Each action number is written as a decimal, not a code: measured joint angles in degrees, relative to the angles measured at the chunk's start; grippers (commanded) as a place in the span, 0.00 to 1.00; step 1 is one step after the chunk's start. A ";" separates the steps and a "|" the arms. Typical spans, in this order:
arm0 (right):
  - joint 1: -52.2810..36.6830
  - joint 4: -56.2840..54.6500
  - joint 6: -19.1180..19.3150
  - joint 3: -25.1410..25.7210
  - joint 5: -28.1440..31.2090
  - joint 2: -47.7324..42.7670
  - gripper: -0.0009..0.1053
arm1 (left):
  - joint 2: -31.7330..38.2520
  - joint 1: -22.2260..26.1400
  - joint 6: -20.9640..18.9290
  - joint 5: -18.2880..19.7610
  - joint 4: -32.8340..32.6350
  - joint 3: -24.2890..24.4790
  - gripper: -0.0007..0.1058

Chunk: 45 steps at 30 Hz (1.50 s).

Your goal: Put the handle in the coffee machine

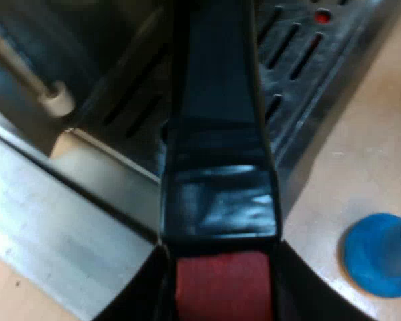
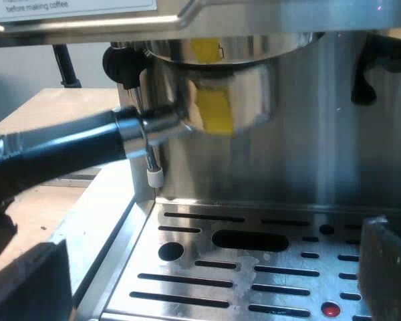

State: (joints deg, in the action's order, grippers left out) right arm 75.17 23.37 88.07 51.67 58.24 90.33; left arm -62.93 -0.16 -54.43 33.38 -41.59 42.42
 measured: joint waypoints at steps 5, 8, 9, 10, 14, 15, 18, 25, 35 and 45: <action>0.00 0.00 0.00 0.00 0.00 0.00 0.83 | 0.00 -0.52 2.76 0.48 -0.31 0.00 0.01; 0.00 0.00 0.15 0.00 0.00 0.00 0.83 | -0.31 -0.52 6.14 0.48 -0.87 0.14 0.01; 0.00 0.00 0.15 0.00 0.00 0.00 0.83 | -0.79 -0.52 7.98 0.48 -1.44 0.15 0.01; 0.00 0.00 0.15 0.00 0.00 0.00 0.83 | -1.10 -0.52 8.54 0.48 -1.83 0.15 0.01; 0.00 0.00 0.15 0.00 0.00 -0.14 0.83 | -4.18 -0.52 12.01 0.48 -4.96 0.15 0.01; 0.00 0.00 0.15 0.00 0.00 0.00 0.83 | -4.47 -0.52 12.12 0.48 -5.05 0.15 0.01; 0.00 0.00 0.15 0.00 0.00 0.00 0.83 | -5.79 -0.52 12.95 0.48 -5.36 0.15 0.01; 0.00 0.00 0.15 0.00 0.00 -0.14 0.83 | -5.77 1.56 13.10 3.05 -5.66 1.17 0.01; 0.00 0.00 0.15 0.00 0.00 -0.14 0.83 | -5.77 2.87 12.39 5.21 -5.65 1.94 0.01; 0.00 0.00 0.15 0.00 0.00 0.00 0.83 | -5.77 2.87 11.97 5.07 -5.71 1.94 0.01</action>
State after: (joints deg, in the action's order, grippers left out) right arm 75.17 23.37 88.21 51.67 58.24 90.33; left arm -68.70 2.71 -42.47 38.44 -47.30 44.36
